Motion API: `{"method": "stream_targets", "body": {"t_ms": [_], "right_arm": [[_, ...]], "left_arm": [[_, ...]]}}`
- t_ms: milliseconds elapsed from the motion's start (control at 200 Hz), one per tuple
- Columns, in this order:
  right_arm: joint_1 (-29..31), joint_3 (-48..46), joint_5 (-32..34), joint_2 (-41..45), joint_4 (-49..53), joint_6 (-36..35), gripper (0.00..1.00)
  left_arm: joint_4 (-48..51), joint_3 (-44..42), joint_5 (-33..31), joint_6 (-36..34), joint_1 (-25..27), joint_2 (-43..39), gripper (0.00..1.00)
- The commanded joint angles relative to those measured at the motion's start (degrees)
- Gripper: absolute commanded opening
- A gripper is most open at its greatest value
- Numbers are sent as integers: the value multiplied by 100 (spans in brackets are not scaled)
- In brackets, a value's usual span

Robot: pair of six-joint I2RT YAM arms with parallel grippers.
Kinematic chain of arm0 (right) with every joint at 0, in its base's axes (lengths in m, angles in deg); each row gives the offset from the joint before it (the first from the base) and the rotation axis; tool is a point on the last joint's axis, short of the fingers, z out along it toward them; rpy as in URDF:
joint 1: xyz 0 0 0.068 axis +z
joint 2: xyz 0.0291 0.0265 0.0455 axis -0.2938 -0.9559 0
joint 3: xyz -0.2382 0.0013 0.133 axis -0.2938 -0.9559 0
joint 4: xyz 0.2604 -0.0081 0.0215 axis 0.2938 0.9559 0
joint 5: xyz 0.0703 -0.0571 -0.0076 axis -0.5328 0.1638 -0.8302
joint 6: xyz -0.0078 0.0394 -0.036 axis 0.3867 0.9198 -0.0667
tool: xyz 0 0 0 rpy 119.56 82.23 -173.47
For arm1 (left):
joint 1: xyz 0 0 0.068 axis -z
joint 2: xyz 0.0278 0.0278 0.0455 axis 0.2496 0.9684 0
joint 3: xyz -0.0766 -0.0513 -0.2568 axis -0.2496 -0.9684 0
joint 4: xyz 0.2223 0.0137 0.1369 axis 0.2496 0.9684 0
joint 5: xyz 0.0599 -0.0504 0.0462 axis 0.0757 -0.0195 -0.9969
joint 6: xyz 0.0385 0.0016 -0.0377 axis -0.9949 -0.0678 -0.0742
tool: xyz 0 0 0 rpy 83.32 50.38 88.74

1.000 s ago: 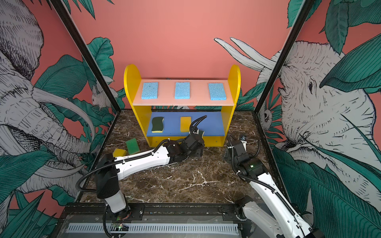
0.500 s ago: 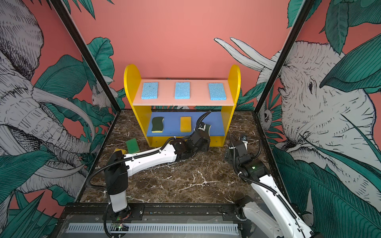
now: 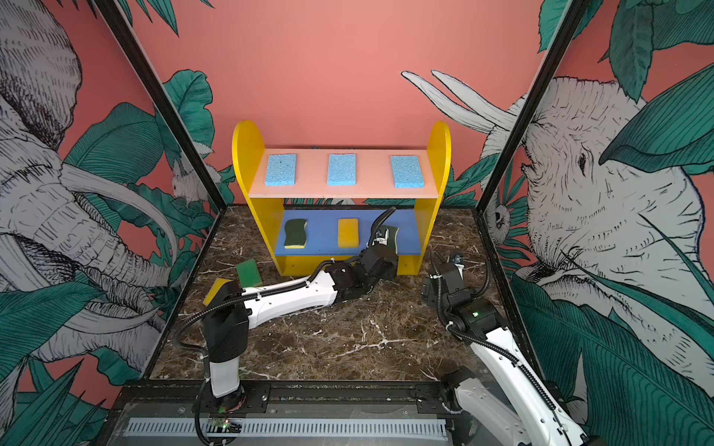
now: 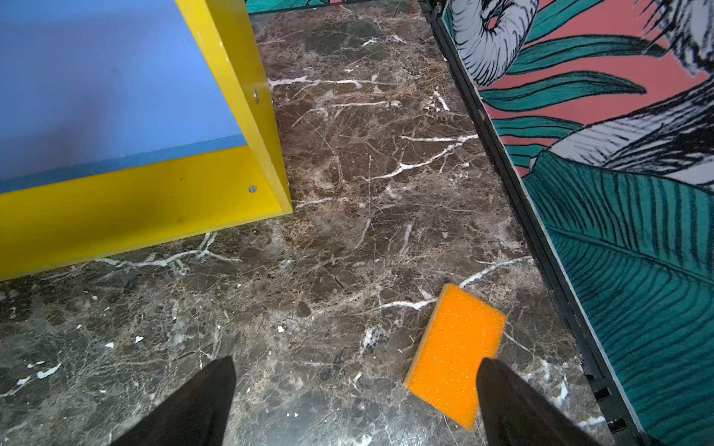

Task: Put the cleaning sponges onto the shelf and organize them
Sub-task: 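Carry the green scrub sponge with the left gripper toward the blue lower shelf, then move the held green scrub sponge over the blue shelf beside the yellow sponge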

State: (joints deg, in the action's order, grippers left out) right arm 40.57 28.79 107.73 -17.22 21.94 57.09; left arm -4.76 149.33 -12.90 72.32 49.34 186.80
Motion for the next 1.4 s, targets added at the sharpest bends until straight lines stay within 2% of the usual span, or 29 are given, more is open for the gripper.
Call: {"method": "stream_targets", "body": {"t_ms": [0, 325, 475, 885, 1230, 1395], "right_arm": [[-28, -58, -90, 34, -177, -20, 99], [-37, 27, -235, -95, -219, -82, 100], [-37, -6, -315, -75, -288, -35, 99], [-38, -16, -409, -9, -362, -64, 99], [-47, 2, -465, -35, -424, -92, 99], [-46, 28, -474, -79, -433, -125, 99]], "left_arm": [[-167, 279, -234, -120, 37, 178, 67], [-663, 378, -451, -193, 37, 422, 68], [-558, 634, -664, -136, 24, 593, 67], [-400, 1375, -662, 48, -52, 1055, 67], [308, 2272, -748, 270, -120, 1609, 66], [380, 2331, -749, 343, -139, 1711, 66]]}}
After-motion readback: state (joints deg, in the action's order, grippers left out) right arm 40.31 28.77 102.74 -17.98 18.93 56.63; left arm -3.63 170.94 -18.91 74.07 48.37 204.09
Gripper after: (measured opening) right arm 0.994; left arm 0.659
